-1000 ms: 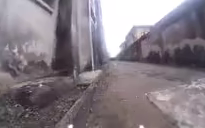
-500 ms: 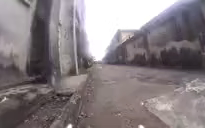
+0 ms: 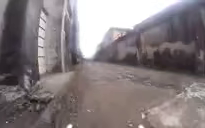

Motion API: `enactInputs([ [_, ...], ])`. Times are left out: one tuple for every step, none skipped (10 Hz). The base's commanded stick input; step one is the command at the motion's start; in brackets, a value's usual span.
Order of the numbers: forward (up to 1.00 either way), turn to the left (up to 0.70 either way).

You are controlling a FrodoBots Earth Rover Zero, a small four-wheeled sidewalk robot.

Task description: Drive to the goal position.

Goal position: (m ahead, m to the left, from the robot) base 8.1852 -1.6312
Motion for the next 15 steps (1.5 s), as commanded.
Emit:
enactInputs([
  [0.7, -0.04],
  [0.7, 0.0],
  [0.7, 0.0],
  [0.7, 0.0],
  [0.7, 0.1],
  [0.7, 0.27],
  [0.7, 0.27],
  [0.7, 0.2],
  [0.7, 0.04],
  [0.7, 0.0],
  [0.7, 0.0],
  [0.7, 0.0],
  [0.7, 0.09],
  [0.7, 0.25],
  [0.7, 0.09],
])
